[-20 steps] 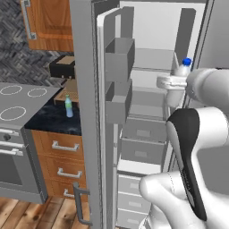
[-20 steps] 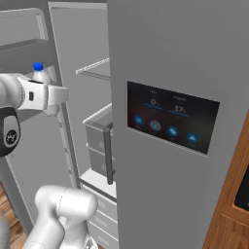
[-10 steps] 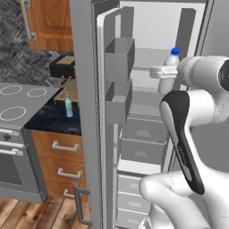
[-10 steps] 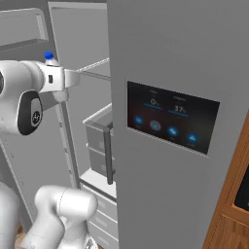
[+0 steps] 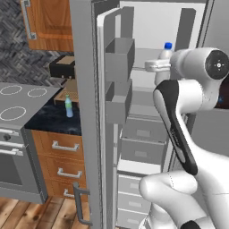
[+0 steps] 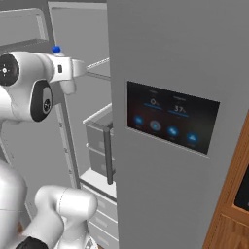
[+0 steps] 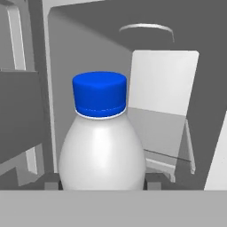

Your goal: Take the bottled waters from the counter and place them in the freezer to freeze. Close the freezer door after placing the bottles.

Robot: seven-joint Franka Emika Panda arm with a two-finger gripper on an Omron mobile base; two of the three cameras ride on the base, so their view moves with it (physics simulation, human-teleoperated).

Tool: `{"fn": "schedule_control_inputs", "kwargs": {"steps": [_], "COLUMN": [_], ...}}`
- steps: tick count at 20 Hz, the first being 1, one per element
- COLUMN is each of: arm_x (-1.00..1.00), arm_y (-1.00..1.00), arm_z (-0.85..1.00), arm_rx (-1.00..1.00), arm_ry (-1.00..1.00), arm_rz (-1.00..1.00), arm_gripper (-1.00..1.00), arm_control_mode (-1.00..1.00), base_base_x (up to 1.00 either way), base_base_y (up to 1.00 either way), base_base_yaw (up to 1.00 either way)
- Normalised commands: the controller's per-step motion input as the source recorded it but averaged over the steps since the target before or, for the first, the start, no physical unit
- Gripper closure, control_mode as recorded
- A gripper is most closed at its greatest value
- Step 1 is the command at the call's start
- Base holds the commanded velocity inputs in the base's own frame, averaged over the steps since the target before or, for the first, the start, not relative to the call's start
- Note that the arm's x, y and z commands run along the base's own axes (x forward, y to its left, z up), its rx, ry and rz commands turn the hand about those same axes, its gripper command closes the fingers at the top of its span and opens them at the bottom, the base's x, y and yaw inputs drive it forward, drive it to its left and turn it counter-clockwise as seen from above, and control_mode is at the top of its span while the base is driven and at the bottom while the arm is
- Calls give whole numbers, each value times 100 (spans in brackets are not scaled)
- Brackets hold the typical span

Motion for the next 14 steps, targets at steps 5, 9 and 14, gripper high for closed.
{"fn": "schedule_control_inputs", "kwargs": {"steps": [5, 9, 14], "arm_x": [28, 14, 1], "arm_y": [0, 0, 0], "arm_z": [0, 0, 0], "arm_rx": [0, 0, 0], "arm_ry": [0, 0, 0], "arm_rz": [-5, -12, -29], "arm_gripper": [100, 100, 100], "arm_control_mode": [-100, -100, -100], "base_base_x": [0, 0, 0], "base_base_y": [0, 0, 0], "base_base_yaw": [0, 0, 0]}}
